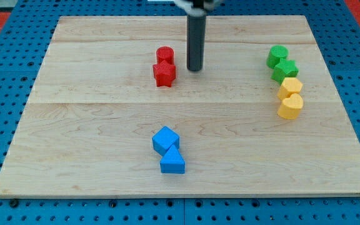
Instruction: Point at the blue triangle
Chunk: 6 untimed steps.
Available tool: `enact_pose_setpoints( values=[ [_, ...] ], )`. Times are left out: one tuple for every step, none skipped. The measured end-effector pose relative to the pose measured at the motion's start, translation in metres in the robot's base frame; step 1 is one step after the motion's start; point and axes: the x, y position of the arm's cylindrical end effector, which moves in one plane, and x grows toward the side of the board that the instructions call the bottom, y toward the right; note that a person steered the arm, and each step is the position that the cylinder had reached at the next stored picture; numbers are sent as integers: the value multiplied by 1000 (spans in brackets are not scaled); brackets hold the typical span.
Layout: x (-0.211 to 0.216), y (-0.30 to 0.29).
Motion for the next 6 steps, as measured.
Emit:
enact_pose_setpoints(
  values=[
    [110,25],
    [162,-3],
    [182,-8],
    [198,-19],
    [188,-49],
    [159,-45]
  ],
)
